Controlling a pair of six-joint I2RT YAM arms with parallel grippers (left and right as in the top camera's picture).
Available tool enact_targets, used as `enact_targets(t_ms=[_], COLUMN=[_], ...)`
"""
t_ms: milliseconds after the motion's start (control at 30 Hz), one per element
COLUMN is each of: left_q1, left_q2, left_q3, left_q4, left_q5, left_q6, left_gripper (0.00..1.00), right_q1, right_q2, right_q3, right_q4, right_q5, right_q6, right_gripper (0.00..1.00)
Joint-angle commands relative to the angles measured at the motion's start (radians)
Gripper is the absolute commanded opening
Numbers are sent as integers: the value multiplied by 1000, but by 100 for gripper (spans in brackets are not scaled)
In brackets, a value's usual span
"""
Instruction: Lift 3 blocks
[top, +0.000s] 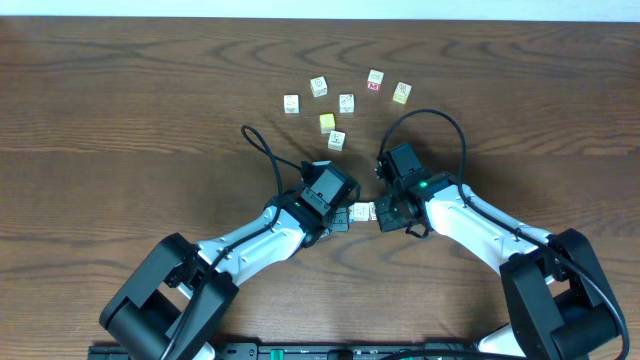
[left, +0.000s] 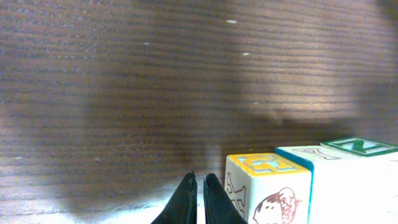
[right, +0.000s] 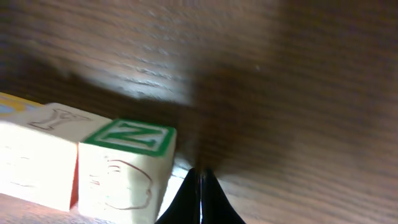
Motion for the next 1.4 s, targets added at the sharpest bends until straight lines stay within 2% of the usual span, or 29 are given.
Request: enact_targets(t_ms=[0,633,900,1000,1233,1367], left_q1=[0,0,0,-2,-1,19], left_q2=[10,10,10,10,10,10], left_q3=[14,14,14,14,14,14], left_q4=[0,-8,-178,-185,-171,-140], left_q5=[-19,-26,-129,-65,35,146], left_q6=[-10,0,19,52,52,51], left_gripper=[7,8,7,7,7,7], right_q1=[-7,-6,-6,-6,-6,-6], right_q2=[-2,-2,-2,-2,-2,-2], right_q3=[0,0,0,0,0,0], right_q4=[14,11,2,1,1,0], right_q5=[-63,-102,-91,-91,-88,-88], right_q6=[-49,-48,-48,-48,-49,-49], right_gripper=[1,1,1,1,1,1])
